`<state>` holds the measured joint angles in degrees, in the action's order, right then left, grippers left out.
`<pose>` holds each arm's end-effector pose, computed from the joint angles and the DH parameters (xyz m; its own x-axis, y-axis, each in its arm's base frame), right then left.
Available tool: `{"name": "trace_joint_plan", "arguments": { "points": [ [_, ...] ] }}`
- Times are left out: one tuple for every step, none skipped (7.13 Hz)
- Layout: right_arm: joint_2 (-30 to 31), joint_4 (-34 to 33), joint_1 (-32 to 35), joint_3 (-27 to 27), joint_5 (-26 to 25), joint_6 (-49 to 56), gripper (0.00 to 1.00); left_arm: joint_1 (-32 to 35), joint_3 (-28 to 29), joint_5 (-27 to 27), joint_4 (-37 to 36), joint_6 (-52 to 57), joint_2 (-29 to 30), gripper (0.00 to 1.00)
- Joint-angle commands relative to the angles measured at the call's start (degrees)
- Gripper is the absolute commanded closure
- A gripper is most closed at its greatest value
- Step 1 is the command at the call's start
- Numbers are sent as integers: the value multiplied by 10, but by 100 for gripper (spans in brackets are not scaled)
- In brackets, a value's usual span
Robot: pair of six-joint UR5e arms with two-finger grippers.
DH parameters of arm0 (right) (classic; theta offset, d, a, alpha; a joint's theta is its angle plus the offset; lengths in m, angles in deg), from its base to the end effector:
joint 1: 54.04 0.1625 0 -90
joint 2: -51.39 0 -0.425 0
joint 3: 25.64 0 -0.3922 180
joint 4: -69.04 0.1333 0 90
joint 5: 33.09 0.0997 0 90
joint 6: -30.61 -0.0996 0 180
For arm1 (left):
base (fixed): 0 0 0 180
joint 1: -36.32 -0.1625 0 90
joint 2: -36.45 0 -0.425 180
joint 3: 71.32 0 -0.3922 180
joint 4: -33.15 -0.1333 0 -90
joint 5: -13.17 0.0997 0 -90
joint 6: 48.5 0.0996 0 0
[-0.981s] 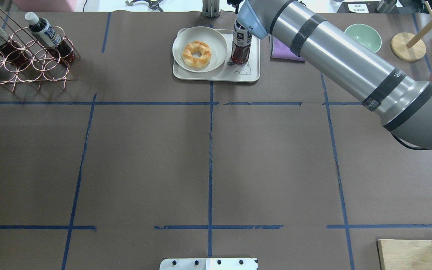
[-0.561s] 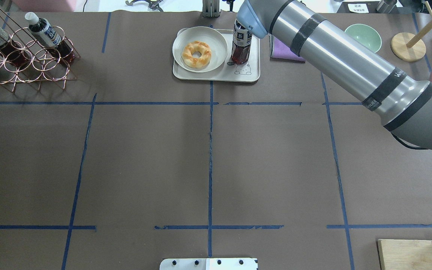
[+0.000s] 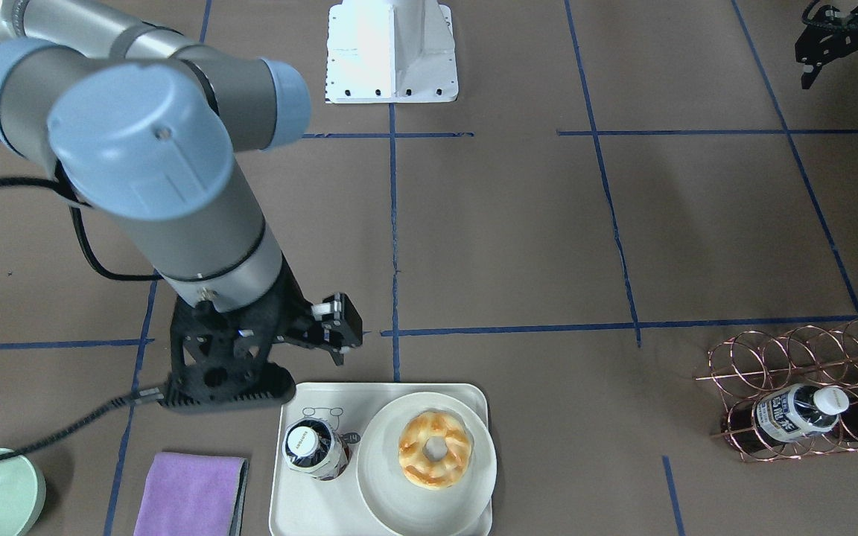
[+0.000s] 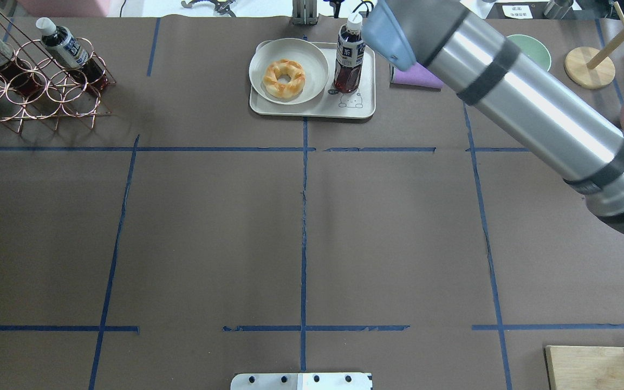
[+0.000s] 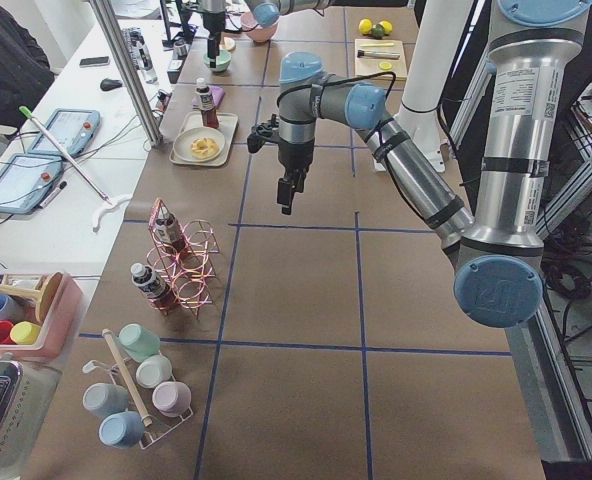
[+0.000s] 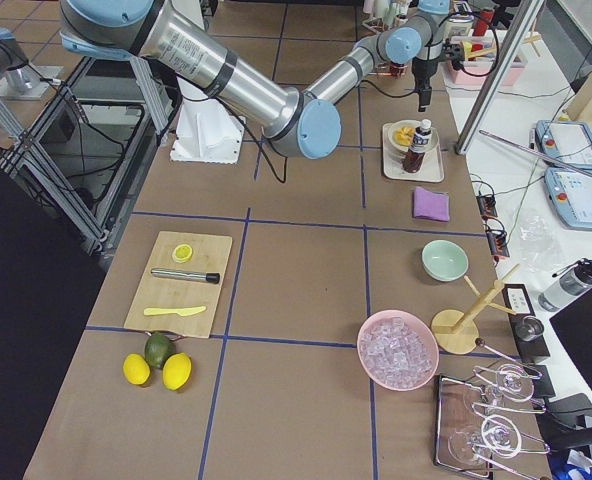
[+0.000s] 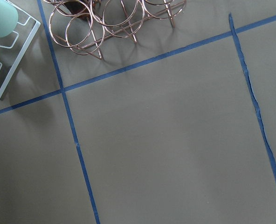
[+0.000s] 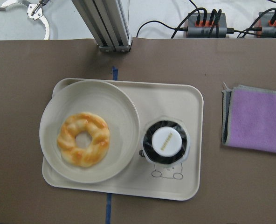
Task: Place tea on tray
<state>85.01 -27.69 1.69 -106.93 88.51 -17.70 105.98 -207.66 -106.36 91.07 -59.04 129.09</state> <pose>-0.3547 -0.6646 0.1066 0.6572 -0.0415 0.7526 -0.0983 0.9852 0.1402 0.0592 -0.4021 0.3451 0.8140 0.2653 -0.5168 -0.1868 0.9619 0.1995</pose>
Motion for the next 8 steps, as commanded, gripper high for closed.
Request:
{"name": "trace_joint_plan", "arguments": {
  "points": [
    [173, -48, 10, -229, 1, 11, 0, 1, -1, 0, 0, 0, 0, 0],
    [229, -49, 25, -276, 1, 74, 0, 5, 0, 0, 0, 1, -1, 0],
    [302, -44, 44, -310, 3, 151, 0, 11, 1, 0, -1, 1, -2, 0],
    [367, -35, 69, -322, 10, 220, 0, 12, 4, -1, -1, 1, -6, 0],
    [408, -29, 107, -317, 41, 273, 0, 27, 9, -23, -2, 2, -10, 0],
    [450, -29, 149, -314, 79, 347, 0, 62, 37, -70, -2, 4, -11, 0],
    [484, -29, 196, -297, 114, 421, 0, 94, 65, -80, -2, 37, -11, 0],
    [512, -29, 248, -264, 156, 505, 0, 145, 138, -117, 0, 98, -11, 0]
  ]
}}
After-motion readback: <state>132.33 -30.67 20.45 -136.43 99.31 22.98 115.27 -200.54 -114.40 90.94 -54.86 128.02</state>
